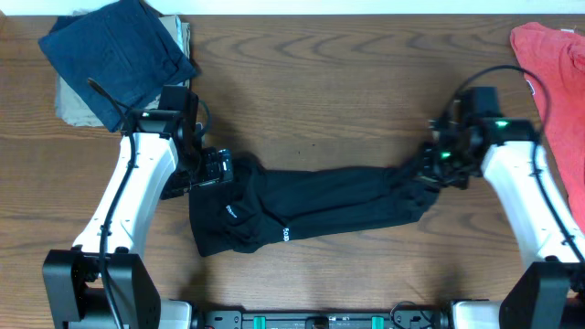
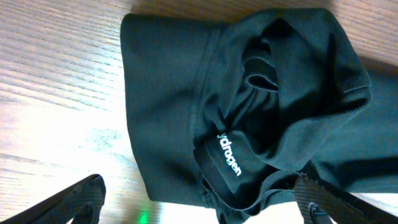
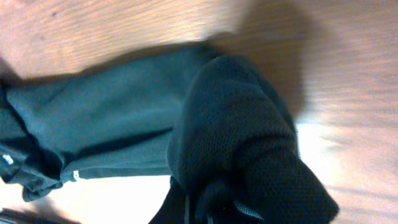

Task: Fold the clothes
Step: 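Grasp the strip's right end and fold it leftward toward the left gripper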

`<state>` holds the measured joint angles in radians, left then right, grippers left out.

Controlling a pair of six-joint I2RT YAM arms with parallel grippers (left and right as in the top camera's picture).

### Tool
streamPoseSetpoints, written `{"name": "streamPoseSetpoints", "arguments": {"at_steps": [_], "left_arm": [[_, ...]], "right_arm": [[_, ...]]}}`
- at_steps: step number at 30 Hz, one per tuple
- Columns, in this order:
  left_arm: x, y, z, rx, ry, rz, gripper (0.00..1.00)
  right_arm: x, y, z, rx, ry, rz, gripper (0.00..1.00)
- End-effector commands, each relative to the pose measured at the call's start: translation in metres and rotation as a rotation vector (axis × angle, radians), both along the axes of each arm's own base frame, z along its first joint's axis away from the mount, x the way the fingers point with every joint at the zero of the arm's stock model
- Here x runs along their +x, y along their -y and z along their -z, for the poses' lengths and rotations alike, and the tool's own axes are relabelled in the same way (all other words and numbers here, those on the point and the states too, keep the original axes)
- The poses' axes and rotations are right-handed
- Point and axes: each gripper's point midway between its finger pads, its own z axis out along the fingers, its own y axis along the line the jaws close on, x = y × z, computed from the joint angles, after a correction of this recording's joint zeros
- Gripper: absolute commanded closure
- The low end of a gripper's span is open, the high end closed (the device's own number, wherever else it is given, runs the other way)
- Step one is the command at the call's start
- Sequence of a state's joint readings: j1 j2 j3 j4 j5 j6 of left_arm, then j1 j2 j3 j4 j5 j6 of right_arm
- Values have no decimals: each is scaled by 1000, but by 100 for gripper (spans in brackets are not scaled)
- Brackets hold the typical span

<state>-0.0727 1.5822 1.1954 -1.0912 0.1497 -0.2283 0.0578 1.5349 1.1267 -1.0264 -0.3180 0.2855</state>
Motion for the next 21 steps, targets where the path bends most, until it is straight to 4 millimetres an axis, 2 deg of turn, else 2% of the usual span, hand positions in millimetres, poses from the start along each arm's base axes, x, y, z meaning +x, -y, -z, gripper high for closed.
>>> {"name": "streamPoseSetpoints", "arguments": {"at_steps": [1, 6, 11, 17, 21], "left_arm": [[0, -3, 1, 12, 0, 2, 2], [0, -3, 1, 12, 0, 3, 2], [0, -3, 1, 12, 0, 3, 2], [0, -3, 1, 12, 0, 3, 2], [0, -3, 1, 12, 0, 3, 2]], "right_arm": [[-7, -26, 7, 12, -9, -22, 99], [-9, -58, 16, 29, 14, -59, 94], [-18, -78, 24, 39, 9, -83, 96], [-21, -100, 24, 60, 20, -88, 99], [-24, -116, 23, 71, 40, -123, 97]]}}
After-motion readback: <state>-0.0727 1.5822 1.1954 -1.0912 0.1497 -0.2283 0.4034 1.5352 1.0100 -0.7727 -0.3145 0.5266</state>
